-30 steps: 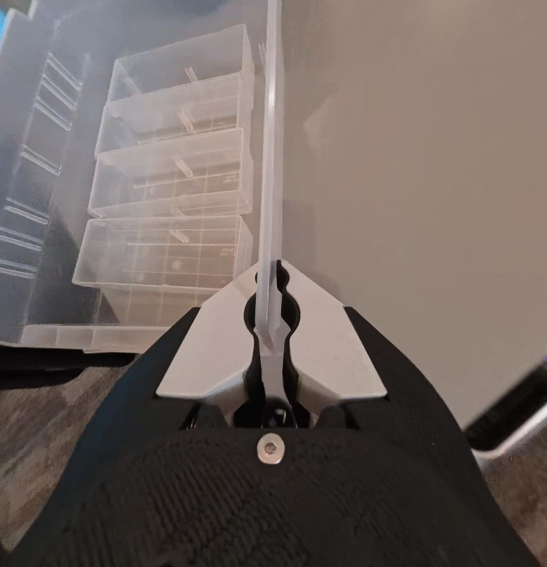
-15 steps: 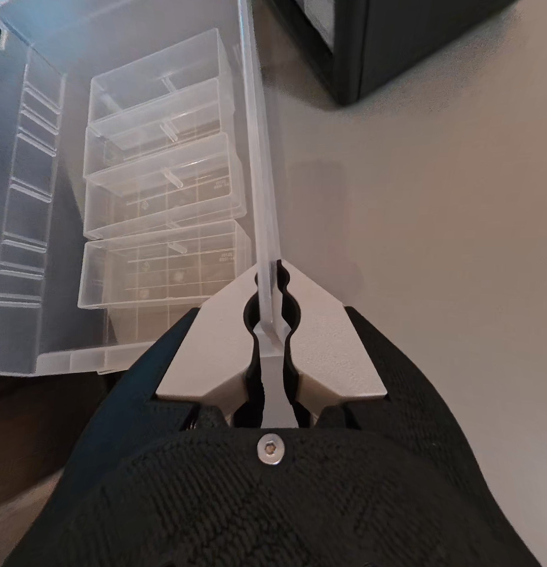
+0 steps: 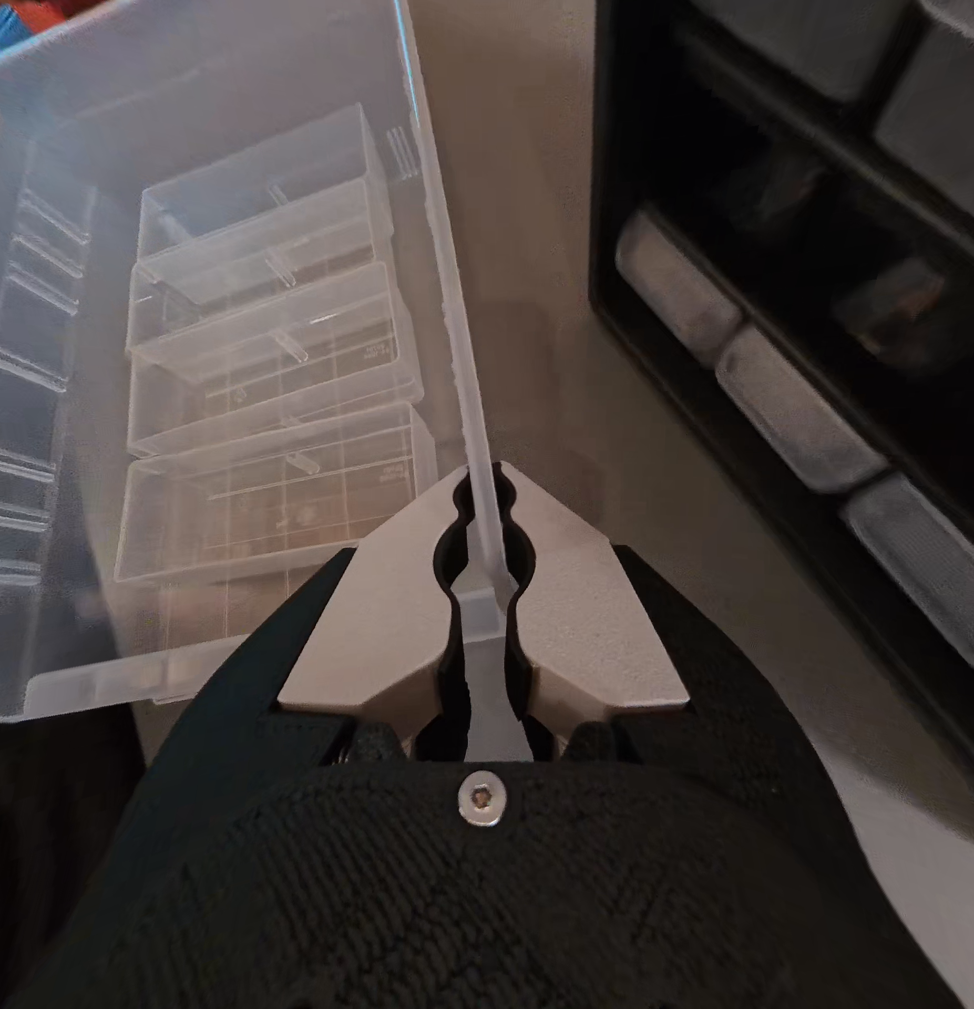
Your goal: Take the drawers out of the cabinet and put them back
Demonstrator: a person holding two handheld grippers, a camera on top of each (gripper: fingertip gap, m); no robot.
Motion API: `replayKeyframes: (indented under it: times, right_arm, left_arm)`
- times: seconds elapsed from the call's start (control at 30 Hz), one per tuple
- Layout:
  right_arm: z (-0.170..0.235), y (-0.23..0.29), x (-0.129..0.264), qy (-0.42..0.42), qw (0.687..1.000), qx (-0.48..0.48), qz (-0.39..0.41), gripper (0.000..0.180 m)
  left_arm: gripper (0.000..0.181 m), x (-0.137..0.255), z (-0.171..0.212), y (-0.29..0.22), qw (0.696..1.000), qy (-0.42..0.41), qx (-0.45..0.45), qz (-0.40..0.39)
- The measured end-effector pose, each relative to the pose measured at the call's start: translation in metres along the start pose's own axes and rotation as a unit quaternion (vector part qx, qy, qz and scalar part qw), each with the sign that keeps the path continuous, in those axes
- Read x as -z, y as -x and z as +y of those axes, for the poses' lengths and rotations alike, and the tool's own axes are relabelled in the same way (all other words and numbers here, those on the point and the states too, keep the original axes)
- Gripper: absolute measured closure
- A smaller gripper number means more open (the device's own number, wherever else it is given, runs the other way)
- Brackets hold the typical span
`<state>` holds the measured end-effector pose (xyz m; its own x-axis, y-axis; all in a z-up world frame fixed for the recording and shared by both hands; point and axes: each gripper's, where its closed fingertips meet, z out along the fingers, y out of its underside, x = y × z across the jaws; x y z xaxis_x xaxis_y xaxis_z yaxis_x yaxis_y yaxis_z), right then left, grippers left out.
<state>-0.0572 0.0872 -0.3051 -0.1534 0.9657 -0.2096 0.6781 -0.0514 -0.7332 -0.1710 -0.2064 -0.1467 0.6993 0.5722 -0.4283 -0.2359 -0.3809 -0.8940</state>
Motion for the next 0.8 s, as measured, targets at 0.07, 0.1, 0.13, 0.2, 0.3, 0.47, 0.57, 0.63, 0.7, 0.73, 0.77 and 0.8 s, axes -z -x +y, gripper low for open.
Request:
replayKeyframes:
  times: [0.07,0.1,0.13,0.2,0.3,0.47,0.57,0.63,0.7,0.73,0.77,0.8]
  right_arm:
    - [-0.021,0.001,-0.024,-0.016,0.999,-0.025,0.026,0.176]
    - [-0.03,-0.001,-0.033,-0.025,0.998,-0.038,0.048,0.176]
    - [-0.038,-0.004,-0.041,-0.039,0.995,-0.052,0.071,0.175]
    - [-0.054,0.006,-0.056,-0.075,0.992,-0.063,0.08,0.165]
    - [-0.064,0.066,-0.072,-0.104,0.993,-0.035,-0.051,0.138]
    - [-0.073,0.091,0.002,-0.253,0.965,0.011,-0.064,0.126]
    - [-0.058,0.063,0.086,-0.345,0.932,0.082,0.07,0.127]
    - [-0.038,0.029,0.156,-0.393,0.89,0.114,0.202,0.129]
    - [-0.01,-0.009,0.23,-0.419,0.835,0.122,0.335,0.129]
    - [0.008,-0.026,0.263,-0.415,0.808,0.128,0.398,0.129]
    - [0.028,-0.043,0.294,-0.394,0.782,0.137,0.463,0.129]
    - [0.048,-0.06,0.321,-0.364,0.755,0.145,0.526,0.129]
  left_arm:
    - [0.177,0.003,-0.005,0.005,1.0,-0.006,-0.004,-0.007]
    - [0.177,0.004,-0.007,0.007,1.0,-0.009,-0.006,-0.011]
    - [0.177,0.006,-0.01,0.008,1.0,-0.011,-0.009,-0.014]
    - [0.177,0.01,-0.018,0.009,1.0,-0.021,-0.009,-0.018]
    - [0.178,0.016,-0.038,0.003,0.999,-0.048,-0.005,-0.011]
    - [0.178,0.027,-0.095,-0.041,0.991,-0.125,-0.026,0.046]
    - [0.178,0.032,-0.137,-0.092,0.975,-0.182,-0.042,0.12]
    - [0.178,0.032,-0.165,-0.134,0.958,-0.217,-0.047,0.181]
    - [0.178,0.031,-0.192,-0.181,0.936,-0.244,-0.05,0.25]
    - [0.178,0.03,-0.205,-0.206,0.923,-0.255,-0.051,0.285]
    - [0.178,0.028,-0.217,-0.232,0.909,-0.264,-0.052,0.318]
    - [0.178,0.027,-0.228,-0.257,0.894,-0.272,-0.053,0.351]
